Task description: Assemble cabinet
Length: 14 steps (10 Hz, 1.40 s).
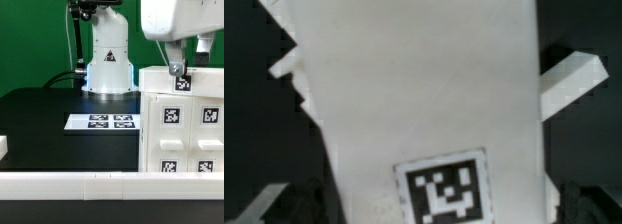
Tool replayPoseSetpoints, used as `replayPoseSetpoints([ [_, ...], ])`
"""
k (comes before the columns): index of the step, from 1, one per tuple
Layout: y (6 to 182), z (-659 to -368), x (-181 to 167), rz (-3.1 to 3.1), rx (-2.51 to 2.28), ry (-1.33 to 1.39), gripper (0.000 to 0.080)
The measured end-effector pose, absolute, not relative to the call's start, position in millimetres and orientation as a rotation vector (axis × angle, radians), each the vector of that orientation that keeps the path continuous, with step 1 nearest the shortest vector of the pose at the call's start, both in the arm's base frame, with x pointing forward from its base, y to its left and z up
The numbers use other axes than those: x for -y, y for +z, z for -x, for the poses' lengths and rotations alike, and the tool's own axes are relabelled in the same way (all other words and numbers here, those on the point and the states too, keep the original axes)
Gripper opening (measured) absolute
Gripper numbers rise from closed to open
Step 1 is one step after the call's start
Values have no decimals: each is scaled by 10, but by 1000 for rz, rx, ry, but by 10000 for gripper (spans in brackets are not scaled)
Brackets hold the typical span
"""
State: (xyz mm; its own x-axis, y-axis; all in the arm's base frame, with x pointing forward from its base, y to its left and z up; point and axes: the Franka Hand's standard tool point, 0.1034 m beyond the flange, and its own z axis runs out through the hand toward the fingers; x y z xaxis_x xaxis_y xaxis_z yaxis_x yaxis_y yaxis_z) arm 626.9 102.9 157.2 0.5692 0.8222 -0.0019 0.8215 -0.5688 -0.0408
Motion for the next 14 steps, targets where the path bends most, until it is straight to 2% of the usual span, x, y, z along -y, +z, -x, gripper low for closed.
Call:
replayPoseSetpoints([
  [3, 1498, -6272, -999, 2772, 1401, 38, 649],
  [4, 1496, -6272, -996, 2772, 1401, 38, 550],
  [7, 1495, -6271, -997, 2914, 1077, 44, 552],
  [10, 1495, -6302, -1011, 3050, 322, 13, 552],
  [14, 1495, -6307, -1006, 3068, -48, 24, 553],
])
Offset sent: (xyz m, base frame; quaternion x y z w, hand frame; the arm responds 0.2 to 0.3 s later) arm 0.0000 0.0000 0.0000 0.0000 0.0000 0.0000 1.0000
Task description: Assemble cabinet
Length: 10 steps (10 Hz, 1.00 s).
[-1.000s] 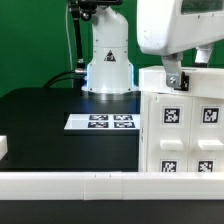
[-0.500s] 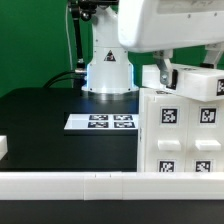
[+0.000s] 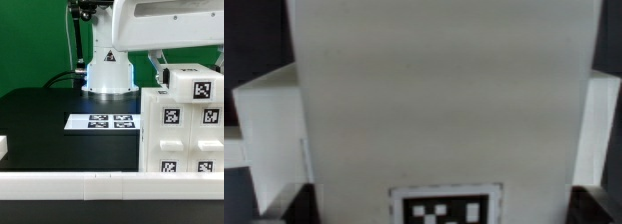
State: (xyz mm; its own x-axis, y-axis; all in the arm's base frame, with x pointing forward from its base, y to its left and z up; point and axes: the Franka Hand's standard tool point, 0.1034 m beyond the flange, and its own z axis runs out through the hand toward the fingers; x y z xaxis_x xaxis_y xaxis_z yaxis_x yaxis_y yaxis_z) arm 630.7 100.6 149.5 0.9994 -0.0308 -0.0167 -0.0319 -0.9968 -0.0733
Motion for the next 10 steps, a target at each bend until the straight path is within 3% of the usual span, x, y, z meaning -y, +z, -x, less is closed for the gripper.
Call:
replayPoseSetpoints([
  [2, 1497, -6305, -1004, 3058, -257, 33, 553],
  [5, 1494, -6278, -986, 2812, -1091, 6, 554],
  [10, 1488, -6261, -982, 2566, -1562, 55, 554],
])
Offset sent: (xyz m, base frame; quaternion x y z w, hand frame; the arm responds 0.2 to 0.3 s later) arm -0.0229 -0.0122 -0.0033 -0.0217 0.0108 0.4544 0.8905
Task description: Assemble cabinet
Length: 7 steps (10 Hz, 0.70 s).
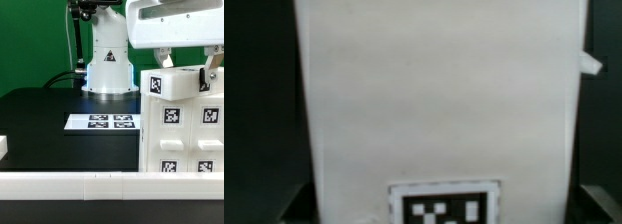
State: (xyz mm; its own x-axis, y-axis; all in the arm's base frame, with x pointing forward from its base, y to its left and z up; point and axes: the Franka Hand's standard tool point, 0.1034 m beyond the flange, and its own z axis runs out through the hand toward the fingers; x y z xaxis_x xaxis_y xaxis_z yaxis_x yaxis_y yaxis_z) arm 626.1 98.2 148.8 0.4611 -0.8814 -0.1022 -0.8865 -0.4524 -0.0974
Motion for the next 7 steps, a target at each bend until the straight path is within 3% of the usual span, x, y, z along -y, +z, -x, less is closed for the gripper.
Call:
replayPoseSetpoints([
  [3, 1484, -6252, -989, 2076, -2075, 82, 554],
  [7, 1476, -6254, -996, 2015, -2119, 89, 554],
])
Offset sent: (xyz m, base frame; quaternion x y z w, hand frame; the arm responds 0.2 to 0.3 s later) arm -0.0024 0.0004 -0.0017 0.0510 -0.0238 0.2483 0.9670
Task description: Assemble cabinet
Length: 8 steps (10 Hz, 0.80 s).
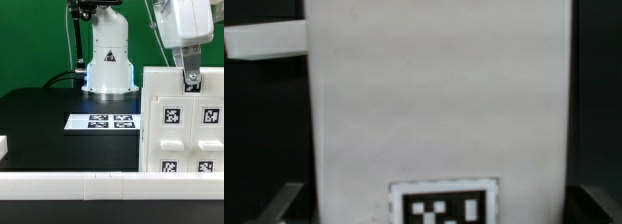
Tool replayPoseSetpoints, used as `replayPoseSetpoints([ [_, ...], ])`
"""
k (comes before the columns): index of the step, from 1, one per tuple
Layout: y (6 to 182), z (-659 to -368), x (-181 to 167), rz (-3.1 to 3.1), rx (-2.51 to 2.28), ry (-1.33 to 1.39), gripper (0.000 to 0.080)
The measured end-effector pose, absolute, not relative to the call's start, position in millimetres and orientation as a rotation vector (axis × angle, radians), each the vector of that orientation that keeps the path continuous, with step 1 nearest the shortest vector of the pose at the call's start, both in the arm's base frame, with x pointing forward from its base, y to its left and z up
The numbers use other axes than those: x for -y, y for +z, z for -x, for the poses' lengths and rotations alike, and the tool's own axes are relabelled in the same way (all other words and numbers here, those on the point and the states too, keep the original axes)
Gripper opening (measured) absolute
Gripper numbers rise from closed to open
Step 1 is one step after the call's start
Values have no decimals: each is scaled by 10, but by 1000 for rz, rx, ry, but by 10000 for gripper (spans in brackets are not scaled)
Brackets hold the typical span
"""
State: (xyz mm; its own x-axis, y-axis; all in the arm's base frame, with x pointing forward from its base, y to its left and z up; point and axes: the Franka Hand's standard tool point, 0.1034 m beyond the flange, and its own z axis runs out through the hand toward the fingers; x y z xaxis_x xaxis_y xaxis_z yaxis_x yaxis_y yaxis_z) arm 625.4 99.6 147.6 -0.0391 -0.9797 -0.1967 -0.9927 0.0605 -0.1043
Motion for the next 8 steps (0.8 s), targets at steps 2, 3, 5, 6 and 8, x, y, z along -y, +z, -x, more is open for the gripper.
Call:
replayPoseSetpoints([
  [2, 1470, -6251, -1003, 2023, -2112, 89, 642],
  [3, 1491, -6250, -1027, 2027, -2106, 91, 642],
  [5, 1679, -6272, -1097, 2033, -2070, 77, 649],
  [6, 1817, -6302, -1103, 2022, -2050, 65, 649],
  [8, 1845, -6312, -1101, 2025, -2041, 60, 649],
])
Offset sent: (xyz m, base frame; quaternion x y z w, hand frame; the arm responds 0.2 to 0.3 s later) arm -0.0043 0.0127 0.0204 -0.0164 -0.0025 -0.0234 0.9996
